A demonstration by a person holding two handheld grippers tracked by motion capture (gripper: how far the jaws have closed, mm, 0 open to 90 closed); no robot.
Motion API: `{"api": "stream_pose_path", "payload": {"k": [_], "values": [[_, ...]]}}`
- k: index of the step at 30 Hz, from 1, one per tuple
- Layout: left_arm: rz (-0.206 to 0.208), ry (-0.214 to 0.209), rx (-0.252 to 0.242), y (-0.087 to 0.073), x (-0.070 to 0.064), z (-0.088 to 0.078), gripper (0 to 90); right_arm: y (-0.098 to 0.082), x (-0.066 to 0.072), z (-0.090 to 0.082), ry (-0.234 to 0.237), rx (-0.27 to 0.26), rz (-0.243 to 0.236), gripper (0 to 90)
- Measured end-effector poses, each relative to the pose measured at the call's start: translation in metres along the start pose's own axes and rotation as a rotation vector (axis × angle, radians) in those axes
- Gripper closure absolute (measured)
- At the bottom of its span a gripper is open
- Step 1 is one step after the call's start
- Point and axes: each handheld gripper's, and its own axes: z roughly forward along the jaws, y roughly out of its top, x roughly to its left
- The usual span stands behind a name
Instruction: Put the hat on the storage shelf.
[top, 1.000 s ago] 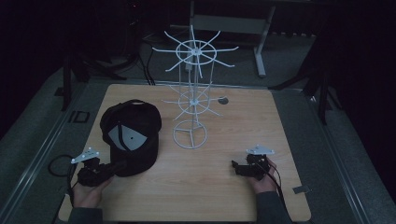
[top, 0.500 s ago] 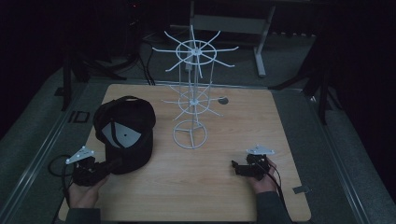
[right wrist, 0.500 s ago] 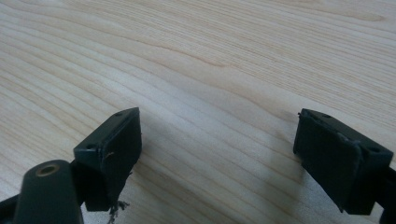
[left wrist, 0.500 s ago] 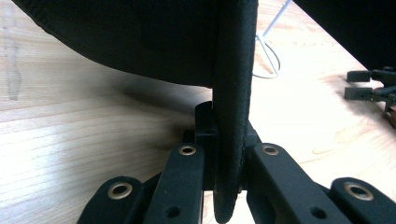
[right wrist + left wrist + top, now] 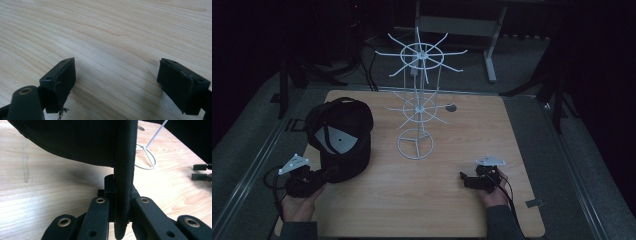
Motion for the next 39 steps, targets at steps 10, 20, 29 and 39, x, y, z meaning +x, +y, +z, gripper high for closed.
{"api": "stream_pose_path", "payload": {"k": [10, 20, 29, 39], "values": [[0.016, 0.029, -0.014, 0.008, -0.006, -0.003, 86.7, 0.0, 0.0, 0.0, 0.0, 0.0, 0.0, 15.0], [0.029, 0.076, -0.045, 0.017, -0.013, -0.005, 86.7, 0.0, 0.0, 0.0, 0.0, 0.0, 0.0, 15.0], [0.047, 0.099, -0.063, 0.023, -0.021, -0.005, 86.7, 0.0, 0.0, 0.0, 0.0, 0.0, 0.001, 15.0], [0.065, 0.118, -0.087, 0.032, -0.03, -0.005, 86.7, 0.0, 0.0, 0.0, -0.001, -0.002, 0.0, 15.0]]}}
